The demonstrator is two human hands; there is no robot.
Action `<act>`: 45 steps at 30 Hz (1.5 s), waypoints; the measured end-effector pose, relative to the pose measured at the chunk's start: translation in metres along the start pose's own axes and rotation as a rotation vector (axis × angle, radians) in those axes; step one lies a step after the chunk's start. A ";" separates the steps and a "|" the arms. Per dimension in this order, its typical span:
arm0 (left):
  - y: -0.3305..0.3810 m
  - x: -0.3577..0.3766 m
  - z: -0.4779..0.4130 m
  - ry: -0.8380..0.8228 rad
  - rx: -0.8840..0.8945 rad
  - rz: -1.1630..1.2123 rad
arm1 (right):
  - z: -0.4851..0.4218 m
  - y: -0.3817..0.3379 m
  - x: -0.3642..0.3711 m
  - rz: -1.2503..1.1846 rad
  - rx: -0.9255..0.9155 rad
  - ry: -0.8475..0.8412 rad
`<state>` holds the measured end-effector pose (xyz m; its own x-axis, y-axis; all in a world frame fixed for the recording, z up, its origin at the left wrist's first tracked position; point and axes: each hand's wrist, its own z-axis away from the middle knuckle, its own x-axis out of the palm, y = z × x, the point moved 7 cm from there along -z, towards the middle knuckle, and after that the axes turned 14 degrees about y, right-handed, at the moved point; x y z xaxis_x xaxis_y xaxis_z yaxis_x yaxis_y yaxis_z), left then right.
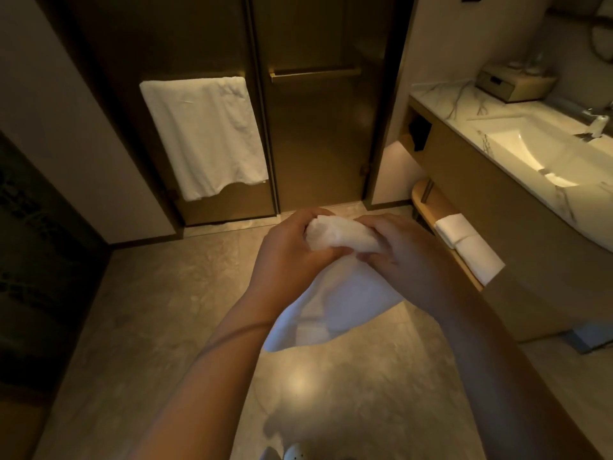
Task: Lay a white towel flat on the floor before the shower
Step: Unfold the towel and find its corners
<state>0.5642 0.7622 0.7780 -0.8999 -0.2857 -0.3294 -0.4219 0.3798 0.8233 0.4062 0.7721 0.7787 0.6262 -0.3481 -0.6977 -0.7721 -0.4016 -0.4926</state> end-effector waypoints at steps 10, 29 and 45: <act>0.012 -0.006 0.000 -0.015 0.020 -0.064 | -0.001 -0.006 -0.023 -0.001 -0.062 0.153; 0.020 -0.001 -0.011 0.055 -0.013 0.069 | -0.011 -0.004 -0.041 0.057 -0.146 0.407; 0.022 0.002 -0.025 0.174 0.082 -0.091 | -0.003 0.028 -0.013 -0.069 -0.092 0.052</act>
<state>0.5560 0.7475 0.8070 -0.8280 -0.4672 -0.3101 -0.5147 0.4137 0.7509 0.3769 0.7631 0.7757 0.6837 -0.3592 -0.6352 -0.7155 -0.5013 -0.4866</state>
